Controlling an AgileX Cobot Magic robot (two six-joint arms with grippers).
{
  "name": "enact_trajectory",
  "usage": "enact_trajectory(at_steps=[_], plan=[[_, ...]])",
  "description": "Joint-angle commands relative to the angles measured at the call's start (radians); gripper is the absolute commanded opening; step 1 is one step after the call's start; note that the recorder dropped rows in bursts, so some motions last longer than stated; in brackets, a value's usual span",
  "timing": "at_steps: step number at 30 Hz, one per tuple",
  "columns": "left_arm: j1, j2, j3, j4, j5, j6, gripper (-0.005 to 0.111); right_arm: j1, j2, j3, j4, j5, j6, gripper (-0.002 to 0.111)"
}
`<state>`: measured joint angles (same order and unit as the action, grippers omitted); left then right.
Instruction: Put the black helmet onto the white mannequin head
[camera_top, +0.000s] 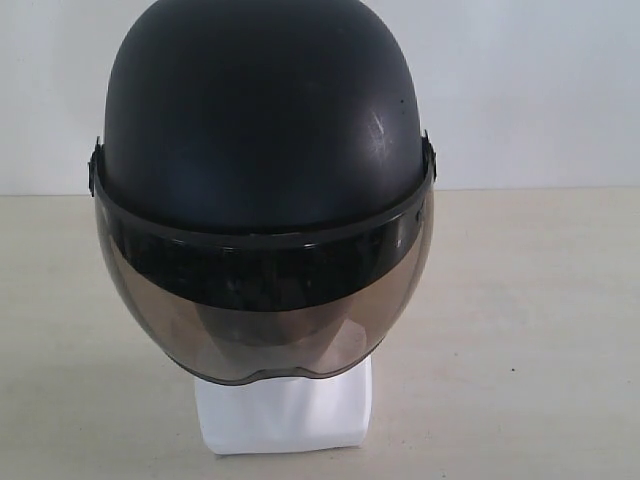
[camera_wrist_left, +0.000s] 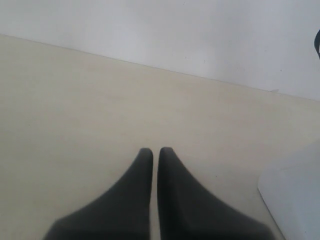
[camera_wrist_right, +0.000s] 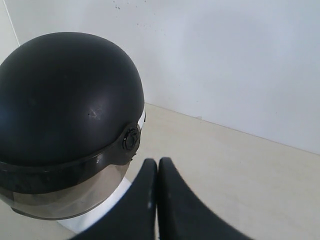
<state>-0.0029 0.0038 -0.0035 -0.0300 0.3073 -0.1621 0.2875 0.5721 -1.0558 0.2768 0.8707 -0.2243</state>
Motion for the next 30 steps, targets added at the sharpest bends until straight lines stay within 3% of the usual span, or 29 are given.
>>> enact_trajectory(at_steps=[1, 8, 13, 16, 21, 25, 30], plan=[[0.002, -0.004, 0.004, -0.006, -0.001, 0.006, 0.004, 0.001, -0.004, -0.003, -0.002, -0.01, 0.003, 0.0], [0.002, -0.004, 0.004, -0.006, -0.001, 0.006, 0.004, 0.001, 0.003, -0.003, -0.021, -0.066, -0.012, 0.0], [0.002, -0.004, 0.004, -0.006, -0.001, 0.006, 0.004, 0.001, 0.054, 0.083, 0.009, -0.325, -0.004, 0.0], [0.002, -0.004, 0.004, -0.006, -0.001, 0.006, 0.004, 0.001, 0.108, 0.184, 0.032, -0.439, 0.014, 0.0], [0.002, -0.004, 0.004, -0.006, -0.001, 0.006, 0.004, 0.001, 0.173, 0.34, 0.035, -0.465, 0.014, 0.0], [0.002, -0.004, 0.004, -0.006, -0.001, 0.006, 0.004, 0.001, 0.114, 0.467, 0.026, -0.552, 0.008, 0.0], [0.002, -0.004, 0.004, -0.006, -0.001, 0.006, 0.004, 0.001, -0.109, 0.718, 0.026, -0.901, 0.007, 0.0]])
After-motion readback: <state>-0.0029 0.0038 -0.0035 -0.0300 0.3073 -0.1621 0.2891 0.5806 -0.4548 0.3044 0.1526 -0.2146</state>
